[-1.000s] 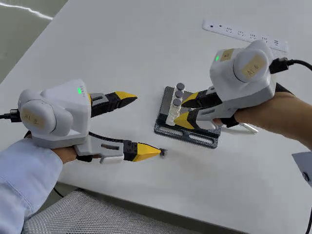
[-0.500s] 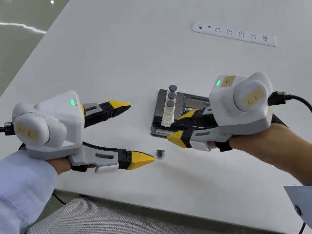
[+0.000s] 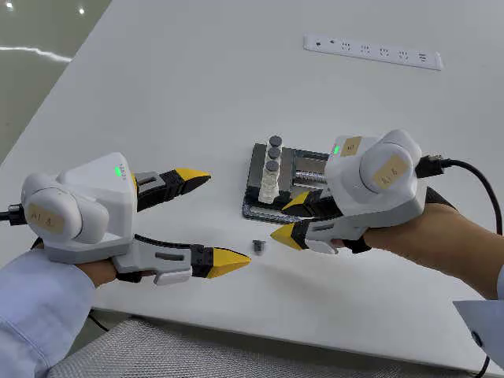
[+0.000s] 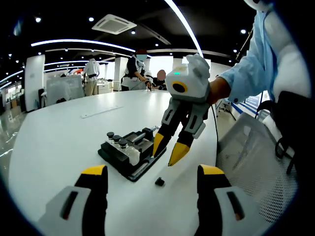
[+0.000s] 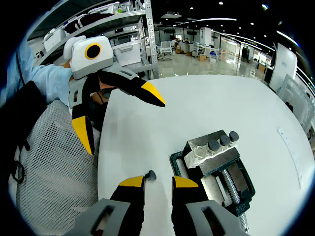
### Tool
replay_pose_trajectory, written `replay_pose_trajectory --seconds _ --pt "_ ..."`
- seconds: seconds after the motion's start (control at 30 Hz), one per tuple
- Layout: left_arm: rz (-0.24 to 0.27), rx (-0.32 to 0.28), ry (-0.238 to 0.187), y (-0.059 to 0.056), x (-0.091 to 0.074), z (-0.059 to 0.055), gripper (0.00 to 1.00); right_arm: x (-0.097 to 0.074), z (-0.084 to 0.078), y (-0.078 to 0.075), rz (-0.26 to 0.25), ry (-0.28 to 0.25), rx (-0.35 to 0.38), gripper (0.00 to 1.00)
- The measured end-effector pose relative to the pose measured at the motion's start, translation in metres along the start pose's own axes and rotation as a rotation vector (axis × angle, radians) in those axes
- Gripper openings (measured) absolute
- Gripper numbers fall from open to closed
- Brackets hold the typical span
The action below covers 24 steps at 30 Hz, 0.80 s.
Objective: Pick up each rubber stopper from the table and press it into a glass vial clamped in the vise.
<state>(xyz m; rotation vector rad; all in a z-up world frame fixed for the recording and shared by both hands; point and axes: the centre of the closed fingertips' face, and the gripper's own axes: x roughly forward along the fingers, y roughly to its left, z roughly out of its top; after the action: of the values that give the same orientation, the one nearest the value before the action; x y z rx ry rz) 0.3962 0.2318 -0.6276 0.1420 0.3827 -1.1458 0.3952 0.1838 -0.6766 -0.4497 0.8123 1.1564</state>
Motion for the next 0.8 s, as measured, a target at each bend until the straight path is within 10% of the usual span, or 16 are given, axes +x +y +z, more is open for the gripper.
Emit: replay_pose_trajectory --seconds 0.8 --pt "0.009 -0.039 -0.007 0.004 0.003 -0.008 0.70 0.032 -0.008 0.012 0.133 0.156 -0.210 0.03"
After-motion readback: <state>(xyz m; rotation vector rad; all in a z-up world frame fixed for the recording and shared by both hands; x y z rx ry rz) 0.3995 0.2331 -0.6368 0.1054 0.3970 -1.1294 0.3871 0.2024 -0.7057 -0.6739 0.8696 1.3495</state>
